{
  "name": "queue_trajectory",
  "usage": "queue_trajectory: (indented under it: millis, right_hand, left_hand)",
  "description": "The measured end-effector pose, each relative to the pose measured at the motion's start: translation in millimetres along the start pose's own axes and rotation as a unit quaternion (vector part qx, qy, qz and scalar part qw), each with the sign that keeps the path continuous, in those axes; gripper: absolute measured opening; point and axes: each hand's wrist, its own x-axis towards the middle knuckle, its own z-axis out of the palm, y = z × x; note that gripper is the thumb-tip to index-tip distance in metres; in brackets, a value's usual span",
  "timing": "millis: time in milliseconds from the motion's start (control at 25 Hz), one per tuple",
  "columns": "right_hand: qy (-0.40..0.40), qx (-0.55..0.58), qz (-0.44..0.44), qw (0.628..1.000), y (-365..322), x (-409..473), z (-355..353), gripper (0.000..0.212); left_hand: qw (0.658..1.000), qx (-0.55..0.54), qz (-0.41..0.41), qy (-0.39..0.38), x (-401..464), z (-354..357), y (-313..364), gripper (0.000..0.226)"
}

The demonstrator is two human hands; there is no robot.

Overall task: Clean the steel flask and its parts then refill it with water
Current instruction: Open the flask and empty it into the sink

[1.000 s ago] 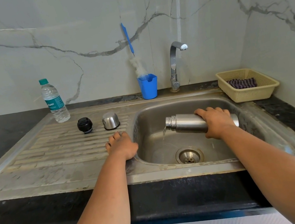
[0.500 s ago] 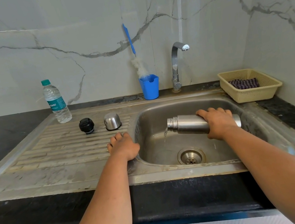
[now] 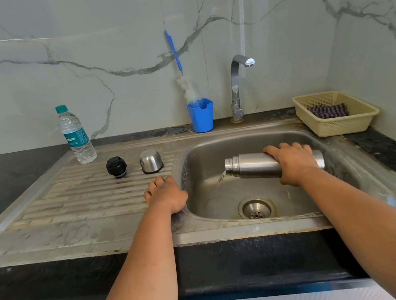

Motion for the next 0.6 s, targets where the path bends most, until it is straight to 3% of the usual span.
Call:
queue_trajectory:
  millis: [600]
  right_hand:
    - [0.011, -0.008, 0.000, 1.000, 1.1, 2.6, 2.2, 0.079]
  left_hand:
    - [1.000, 0.001, 0.003, 0.002, -0.4, 0.5, -0.6, 0.067]
